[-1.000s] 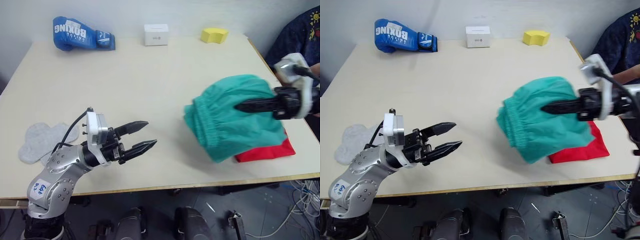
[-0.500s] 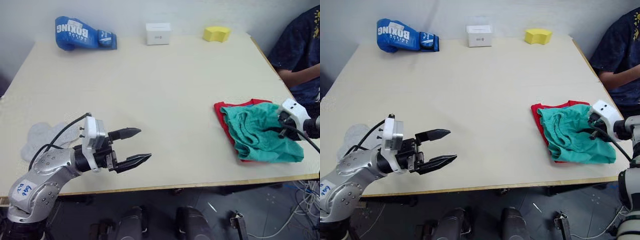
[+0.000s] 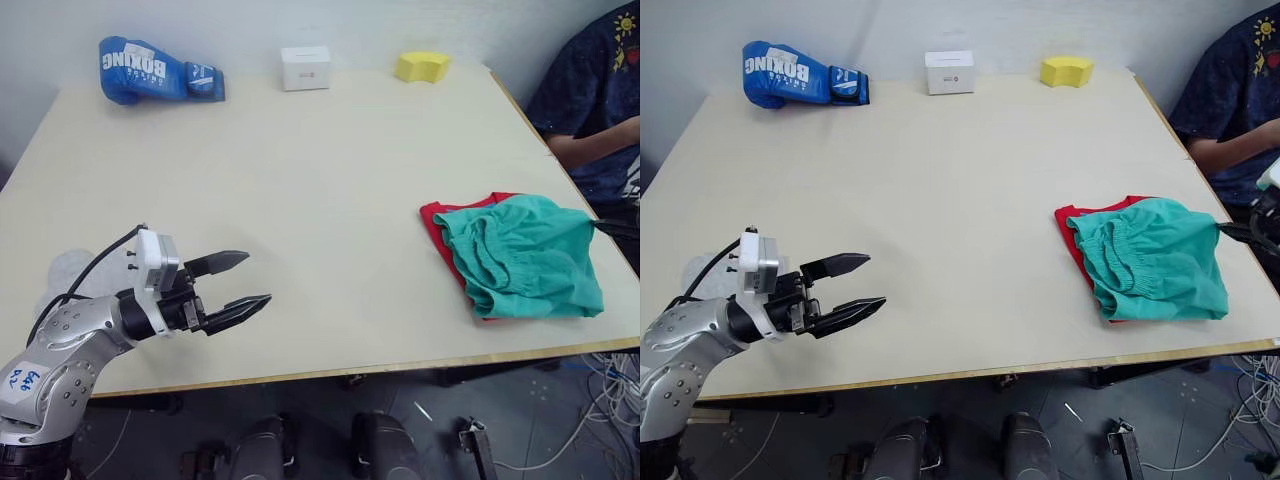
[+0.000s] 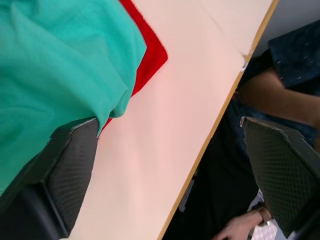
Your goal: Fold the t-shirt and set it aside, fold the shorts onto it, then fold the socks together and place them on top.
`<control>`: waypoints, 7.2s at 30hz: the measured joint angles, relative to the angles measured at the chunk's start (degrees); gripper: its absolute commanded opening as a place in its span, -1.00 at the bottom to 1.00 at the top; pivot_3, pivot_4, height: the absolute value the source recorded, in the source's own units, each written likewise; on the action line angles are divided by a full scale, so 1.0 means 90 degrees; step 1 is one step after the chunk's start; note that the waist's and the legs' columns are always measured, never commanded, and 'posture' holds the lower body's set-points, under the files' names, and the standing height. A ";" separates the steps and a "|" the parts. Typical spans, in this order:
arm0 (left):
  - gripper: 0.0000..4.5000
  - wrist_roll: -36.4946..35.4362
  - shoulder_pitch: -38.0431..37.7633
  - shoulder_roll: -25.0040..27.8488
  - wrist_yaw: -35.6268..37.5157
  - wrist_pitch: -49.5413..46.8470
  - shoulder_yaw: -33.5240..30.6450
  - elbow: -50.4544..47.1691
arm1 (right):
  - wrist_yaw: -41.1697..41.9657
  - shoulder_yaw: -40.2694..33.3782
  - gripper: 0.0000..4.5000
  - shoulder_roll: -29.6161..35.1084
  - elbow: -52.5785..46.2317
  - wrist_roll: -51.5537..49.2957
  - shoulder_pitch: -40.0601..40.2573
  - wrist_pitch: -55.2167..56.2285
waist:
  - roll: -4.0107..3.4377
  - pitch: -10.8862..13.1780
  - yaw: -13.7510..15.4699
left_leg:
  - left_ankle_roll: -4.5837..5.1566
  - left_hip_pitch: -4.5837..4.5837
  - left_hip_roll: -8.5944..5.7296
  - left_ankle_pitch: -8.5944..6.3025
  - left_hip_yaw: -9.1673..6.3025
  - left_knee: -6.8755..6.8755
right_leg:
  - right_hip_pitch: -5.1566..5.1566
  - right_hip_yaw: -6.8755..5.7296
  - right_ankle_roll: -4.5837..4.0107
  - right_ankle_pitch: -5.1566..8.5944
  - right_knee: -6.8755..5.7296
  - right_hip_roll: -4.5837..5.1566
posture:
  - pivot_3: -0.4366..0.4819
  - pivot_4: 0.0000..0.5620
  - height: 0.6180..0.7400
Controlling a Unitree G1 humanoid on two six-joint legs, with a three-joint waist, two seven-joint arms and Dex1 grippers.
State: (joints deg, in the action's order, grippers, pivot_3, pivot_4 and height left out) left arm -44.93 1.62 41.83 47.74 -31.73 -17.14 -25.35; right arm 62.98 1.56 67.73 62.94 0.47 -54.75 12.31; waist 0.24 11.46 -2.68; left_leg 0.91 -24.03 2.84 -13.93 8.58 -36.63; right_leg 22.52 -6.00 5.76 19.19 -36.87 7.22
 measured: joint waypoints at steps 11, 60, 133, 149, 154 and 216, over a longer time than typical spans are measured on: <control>1.00 0.0560 -0.0261 -0.0065 0.0182 0.0745 -0.0408 0.0872 | -0.0669 -0.1215 0.99 -0.1806 -0.6752 -0.2122 0.3449 -0.2416 | -0.0033 0.0019 0.0115 | 0.0037 -0.0035 -0.0366 0.0302 -0.0696 0.0271 | -0.0338 -0.0631 0.0079 0.0043 0.0098 0.0279 | -0.05 -0.47 1.00; -0.64 0.3138 0.1277 0.1035 -0.0700 -0.0348 0.0722 0.3297 | -0.1107 -0.0950 1.00 -0.3845 -0.8998 -0.2486 0.6623 -0.0120 | 0.0034 -0.0010 0.0470 | -0.0002 0.0036 -0.0242 0.0214 -0.0438 0.0265 | -0.0230 -0.0235 0.0064 0.0041 0.0093 0.0135 | -0.05 -0.47 1.00; -0.44 0.3596 0.2361 -0.1295 -0.0949 -0.2243 0.2489 0.1191 | 0.1058 0.1454 -0.42 -0.3839 -0.3213 -0.1072 0.2554 0.2779 | 0.0060 0.0001 0.0281 | -0.0007 -0.0010 -0.0139 0.0142 -0.0344 0.0062 | -0.0171 -0.0091 0.0047 0.0038 0.0004 0.0035 | -0.05 -0.47 1.00; 0.97 0.1261 0.1869 -0.1004 -0.1048 -0.6406 0.1253 -0.1098 | 0.1388 0.0852 1.00 -0.2950 -0.4097 -0.2364 0.1553 -0.2908 | 0.0055 0.0003 0.0266 | -0.0034 -0.0004 -0.0113 0.0109 -0.0345 0.0054 | -0.0168 -0.0075 0.0020 0.0049 0.0002 0.0038 | -0.05 -0.47 1.00; 0.97 0.1483 0.2088 -0.2000 -0.1977 -0.6665 0.1422 -0.0938 | 0.0651 0.0999 1.00 -0.3828 -0.2662 -0.1943 0.0202 -0.4491 | 0.0054 0.0002 0.0290 | -0.0021 -0.0007 -0.0132 0.0121 -0.0330 0.0047 | -0.0166 -0.0071 0.0019 0.0050 -0.0008 0.0027 | -0.05 -0.47 1.00; -0.98 0.3612 0.5982 -0.0285 0.3155 -0.0224 0.4027 0.6510 | -0.2850 0.0050 -1.00 -0.5955 -0.9401 -0.2312 0.6044 -0.3777 | 0.0061 0.0006 0.0274 | -0.0003 -0.0021 -0.0115 0.0077 -0.0205 0.0068 | -0.0059 -0.0018 0.0025 0.0047 -0.0026 0.0010 | -0.05 -0.47 1.00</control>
State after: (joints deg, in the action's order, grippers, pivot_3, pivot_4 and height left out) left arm -12.42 55.46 39.26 76.14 -33.75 19.10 33.24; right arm 37.33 2.01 14.14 -21.67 -20.33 -0.35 -21.68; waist 0.79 11.51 -0.21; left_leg 0.89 -24.22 1.80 -13.23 6.74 -36.02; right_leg 21.98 -6.16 5.99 19.61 -37.11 7.31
